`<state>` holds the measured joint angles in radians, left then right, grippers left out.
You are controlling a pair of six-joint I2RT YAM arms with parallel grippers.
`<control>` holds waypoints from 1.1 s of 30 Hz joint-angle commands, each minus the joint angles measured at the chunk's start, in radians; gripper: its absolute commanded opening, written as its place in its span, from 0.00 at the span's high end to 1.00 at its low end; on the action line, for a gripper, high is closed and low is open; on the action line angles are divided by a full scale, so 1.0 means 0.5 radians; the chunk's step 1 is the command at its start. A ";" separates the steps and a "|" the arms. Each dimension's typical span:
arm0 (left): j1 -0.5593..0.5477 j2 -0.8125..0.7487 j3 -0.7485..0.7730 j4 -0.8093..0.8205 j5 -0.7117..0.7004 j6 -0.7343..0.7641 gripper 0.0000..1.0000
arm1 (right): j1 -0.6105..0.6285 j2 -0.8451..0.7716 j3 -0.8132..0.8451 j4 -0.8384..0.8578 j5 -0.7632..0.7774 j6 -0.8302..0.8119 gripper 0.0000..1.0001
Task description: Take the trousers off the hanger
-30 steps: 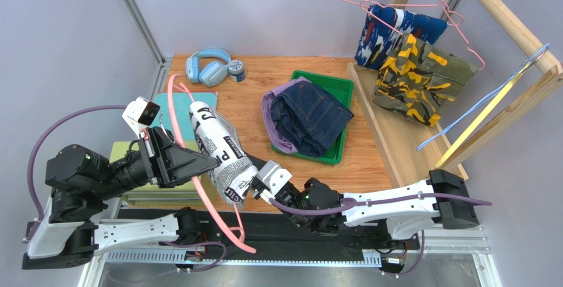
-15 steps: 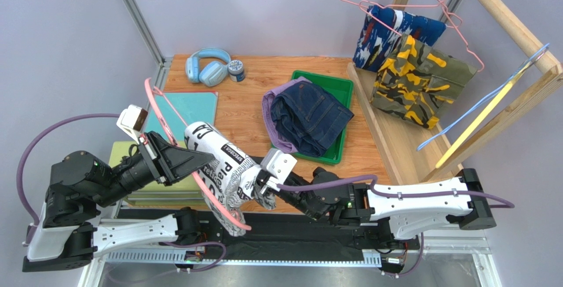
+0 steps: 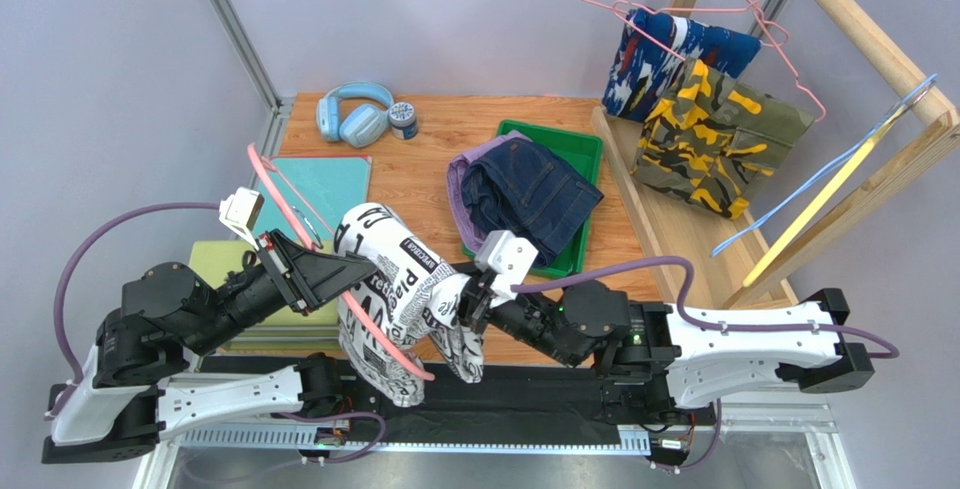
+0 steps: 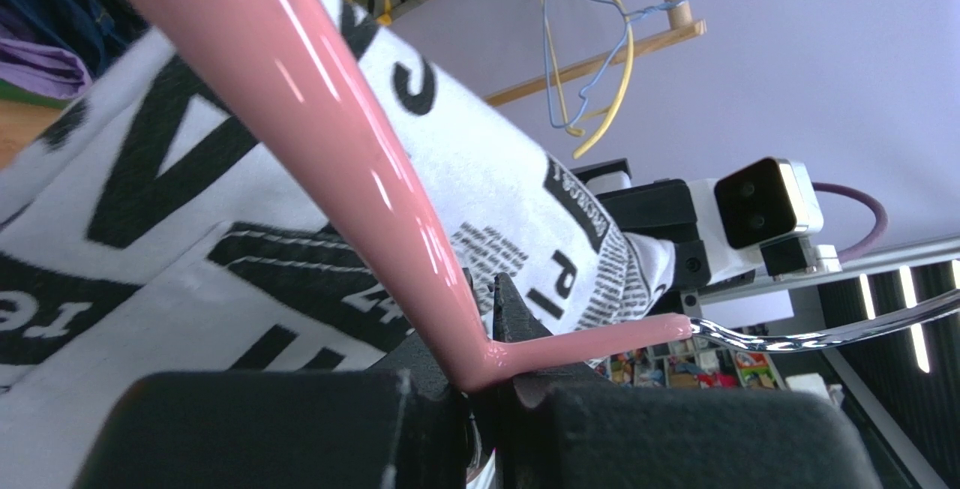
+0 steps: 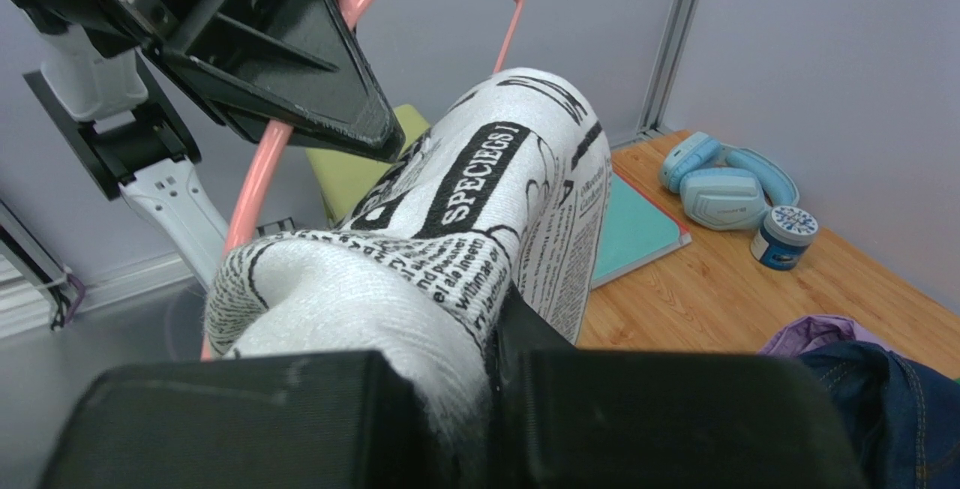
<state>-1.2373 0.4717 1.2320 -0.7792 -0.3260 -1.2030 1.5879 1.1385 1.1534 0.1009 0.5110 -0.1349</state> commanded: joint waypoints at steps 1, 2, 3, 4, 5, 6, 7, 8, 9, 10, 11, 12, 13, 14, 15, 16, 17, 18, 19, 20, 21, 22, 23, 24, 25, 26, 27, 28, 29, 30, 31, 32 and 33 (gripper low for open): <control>0.005 0.008 -0.043 -0.160 -0.054 0.160 1.00 | -0.007 -0.228 0.246 0.491 -0.028 0.138 1.00; 0.002 0.011 -0.046 -0.154 -0.048 0.160 1.00 | -0.007 -0.225 0.258 0.501 -0.031 0.135 1.00; 0.005 0.017 -0.046 -0.151 -0.038 0.160 1.00 | -0.007 -0.225 0.270 0.504 -0.028 0.126 1.00; 0.005 0.020 -0.052 -0.141 -0.032 0.160 1.00 | -0.007 -0.228 0.298 0.507 -0.022 0.113 1.00; 0.005 0.017 -0.053 -0.138 -0.029 0.160 1.00 | -0.007 -0.231 0.316 0.495 0.002 0.092 1.00; 0.002 0.008 -0.056 -0.138 -0.017 0.160 1.00 | -0.007 -0.237 0.335 0.489 0.027 0.061 1.00; 0.005 0.008 -0.065 -0.138 -0.014 0.154 1.00 | -0.007 -0.243 0.362 0.488 0.049 0.037 1.00; 0.005 -0.011 -0.071 -0.138 -0.017 0.151 1.00 | -0.007 -0.249 0.378 0.492 0.097 0.012 1.00; 0.005 -0.020 -0.083 -0.141 -0.017 0.142 1.00 | -0.007 -0.252 0.396 0.495 0.131 -0.043 1.00; 0.005 -0.026 -0.108 -0.138 -0.017 0.136 1.00 | -0.007 -0.252 0.420 0.492 0.174 -0.077 1.00; 0.005 -0.041 -0.123 -0.138 -0.020 0.127 1.00 | -0.007 -0.252 0.478 0.492 0.190 -0.107 1.00; 0.002 -0.047 -0.141 -0.138 -0.023 0.120 1.00 | -0.007 -0.252 0.506 0.482 0.208 -0.187 1.00; 0.005 -0.051 -0.154 -0.141 -0.023 0.117 1.00 | -0.007 -0.234 0.552 0.452 0.239 -0.224 1.00; 0.005 -0.063 -0.157 -0.141 -0.023 0.114 1.00 | -0.004 -0.225 0.622 0.440 0.260 -0.276 1.00; 0.002 -0.066 -0.166 -0.141 -0.026 0.114 1.00 | -0.010 -0.212 0.669 0.424 0.285 -0.325 1.00; 0.005 -0.066 -0.169 -0.147 -0.026 0.114 1.00 | -0.010 -0.185 0.706 0.391 0.343 -0.417 1.00; 0.005 -0.072 -0.172 -0.147 -0.029 0.114 1.00 | -0.028 -0.173 0.773 0.369 0.371 -0.454 1.00; 0.005 -0.075 -0.178 -0.163 -0.035 0.114 1.00 | -0.046 -0.157 0.801 0.342 0.395 -0.485 1.00; 0.005 -0.075 -0.181 -0.166 -0.041 0.111 1.00 | -0.062 -0.154 0.819 0.305 0.426 -0.540 1.00; 0.005 -0.081 -0.187 -0.175 -0.044 0.111 1.00 | -0.104 -0.136 0.838 0.289 0.438 -0.561 1.00; 0.002 -0.090 -0.197 -0.184 -0.051 0.105 1.00 | -0.132 -0.133 0.859 0.268 0.451 -0.577 1.00; 0.002 -0.090 -0.203 -0.190 -0.054 0.102 1.00 | -0.169 -0.129 0.872 0.213 0.475 -0.577 1.00; 0.005 -0.097 -0.209 -0.196 -0.054 0.099 1.00 | -0.254 -0.129 0.875 0.185 0.475 -0.556 1.00; 0.002 -0.097 -0.215 -0.203 -0.057 0.096 1.00 | -0.304 -0.126 0.881 0.154 0.472 -0.534 1.00; 0.005 -0.103 -0.215 -0.206 -0.057 0.093 1.00 | -0.365 -0.129 0.887 0.072 0.460 -0.513 1.00; 0.005 -0.103 -0.218 -0.212 -0.054 0.093 1.00 | -0.484 -0.126 0.890 0.038 0.460 -0.479 1.00; 0.002 -0.103 -0.215 -0.212 -0.051 0.093 1.00 | -0.552 -0.126 0.896 0.004 0.466 -0.458 1.00; 0.005 -0.100 -0.215 -0.215 -0.048 0.093 1.00 | -0.619 -0.129 0.893 -0.075 0.460 -0.439 1.00; 0.005 -0.100 -0.212 -0.212 -0.045 0.096 1.00 | -0.748 -0.129 0.884 -0.097 0.457 -0.430 1.00; 0.005 -0.097 -0.206 -0.215 -0.041 0.096 1.00 | -0.810 -0.132 0.875 -0.116 0.454 -0.427 1.00; 0.005 -0.097 -0.206 -0.218 -0.041 0.099 1.00 | -0.868 -0.139 0.847 -0.149 0.432 -0.424 1.00; 0.005 -0.094 -0.206 -0.215 -0.035 0.102 1.00 | -0.984 -0.142 0.835 -0.162 0.429 -0.424 1.00; 0.005 -0.091 -0.200 -0.218 -0.035 0.102 1.00 | -1.040 -0.139 0.823 -0.183 0.426 -0.430 1.00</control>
<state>-1.2362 0.4286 1.1152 -0.9070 -0.3393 -1.1805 1.1721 1.0843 1.5524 -0.0025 0.7433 -0.3626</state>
